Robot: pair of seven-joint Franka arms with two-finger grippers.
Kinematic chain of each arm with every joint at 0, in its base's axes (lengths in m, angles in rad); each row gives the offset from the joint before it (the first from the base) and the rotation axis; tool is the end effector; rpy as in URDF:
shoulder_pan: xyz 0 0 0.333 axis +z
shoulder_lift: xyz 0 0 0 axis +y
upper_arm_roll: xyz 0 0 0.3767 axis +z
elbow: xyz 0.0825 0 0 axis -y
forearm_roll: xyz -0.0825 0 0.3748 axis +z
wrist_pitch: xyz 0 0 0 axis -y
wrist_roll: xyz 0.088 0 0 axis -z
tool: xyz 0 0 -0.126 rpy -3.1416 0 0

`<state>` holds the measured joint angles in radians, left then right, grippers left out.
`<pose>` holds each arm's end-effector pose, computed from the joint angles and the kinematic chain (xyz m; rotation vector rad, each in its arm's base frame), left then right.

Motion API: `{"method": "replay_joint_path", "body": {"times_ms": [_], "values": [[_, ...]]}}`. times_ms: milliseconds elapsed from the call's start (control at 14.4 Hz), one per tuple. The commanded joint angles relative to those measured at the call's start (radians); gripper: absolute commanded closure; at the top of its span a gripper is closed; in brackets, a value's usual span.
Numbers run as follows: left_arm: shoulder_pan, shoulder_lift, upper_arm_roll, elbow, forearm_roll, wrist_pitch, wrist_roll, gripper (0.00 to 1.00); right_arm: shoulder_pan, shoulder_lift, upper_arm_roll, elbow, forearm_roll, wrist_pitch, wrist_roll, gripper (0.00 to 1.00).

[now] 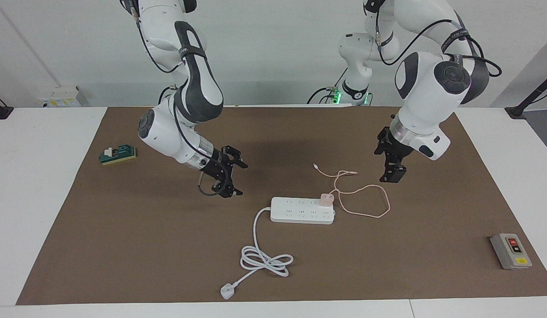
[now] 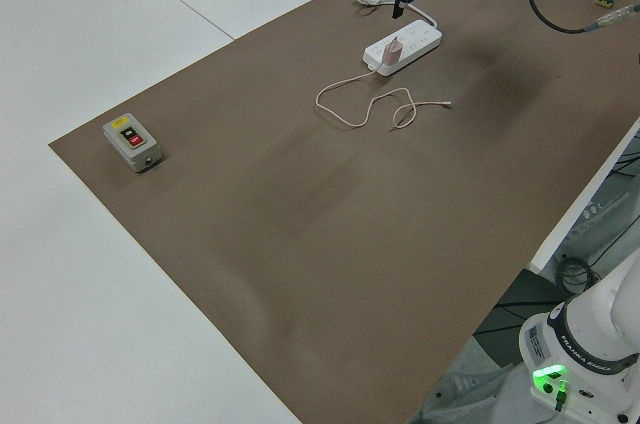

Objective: Unplug charger and place it aside
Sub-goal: 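Reach the right gripper to the strip end while the left gripper nears the plug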

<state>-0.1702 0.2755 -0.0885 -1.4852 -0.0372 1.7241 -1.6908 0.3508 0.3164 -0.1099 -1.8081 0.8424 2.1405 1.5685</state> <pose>0.6279 -0.1627 0.5550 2.3555 2.0687 -0.1101 0.6266 0.2061 0.4301 -1.6420 2.0415 0.7029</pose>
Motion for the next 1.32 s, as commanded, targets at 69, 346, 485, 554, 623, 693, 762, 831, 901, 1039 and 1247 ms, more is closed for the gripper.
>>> {"method": "replay_joint_path", "body": {"times_ms": [69, 346, 485, 554, 623, 693, 762, 831, 901, 1039, 1247], "values": [[-0.034, 0.030, 0.013, 0.028, 0.022, 0.000, -0.041, 0.00, 0.000, -0.014, -0.001, -0.026, 0.089, 0.042, -0.035, 0.00], [-0.052, 0.031, 0.012, 0.028, 0.029, 0.000, -0.079, 0.00, 0.103, 0.022, -0.001, -0.074, 0.337, 0.392, -0.042, 0.00], [-0.057, 0.033, 0.012, 0.029, 0.031, 0.003, -0.087, 0.00, 0.106, 0.038, -0.002, -0.059, 0.322, 0.307, -0.099, 0.00], [-0.057, 0.033, 0.012, 0.029, 0.031, 0.003, -0.087, 0.00, 0.106, 0.065, -0.001, -0.041, 0.295, 0.270, -0.110, 0.00], [-0.057, 0.033, 0.012, 0.029, 0.031, 0.003, -0.087, 0.00, 0.105, 0.090, -0.001, -0.018, 0.279, 0.241, -0.114, 0.00], [-0.055, 0.031, 0.012, 0.028, 0.030, 0.002, -0.086, 0.00, 0.102, 0.113, -0.001, 0.013, 0.274, 0.183, -0.119, 0.00], [-0.055, 0.031, 0.012, 0.029, 0.030, 0.002, -0.086, 0.00, 0.100, 0.137, -0.001, 0.053, 0.253, 0.106, -0.134, 0.00], [-0.054, 0.030, 0.013, 0.028, 0.030, 0.002, -0.083, 0.00, 0.091, 0.163, -0.001, 0.094, 0.201, 0.031, -0.152, 0.00], [-0.054, 0.033, 0.013, 0.031, 0.030, 0.003, -0.084, 0.00, 0.082, 0.188, -0.001, 0.131, 0.163, -0.014, -0.171, 0.00], [-0.057, 0.044, 0.013, 0.032, 0.030, 0.028, -0.090, 0.00, 0.076, 0.211, -0.001, 0.185, 0.152, -0.014, -0.205, 0.00], [-0.057, 0.044, 0.015, 0.036, 0.030, 0.032, -0.095, 0.00, 0.083, 0.257, -0.001, 0.214, 0.130, 0.010, -0.281, 0.00]]}}
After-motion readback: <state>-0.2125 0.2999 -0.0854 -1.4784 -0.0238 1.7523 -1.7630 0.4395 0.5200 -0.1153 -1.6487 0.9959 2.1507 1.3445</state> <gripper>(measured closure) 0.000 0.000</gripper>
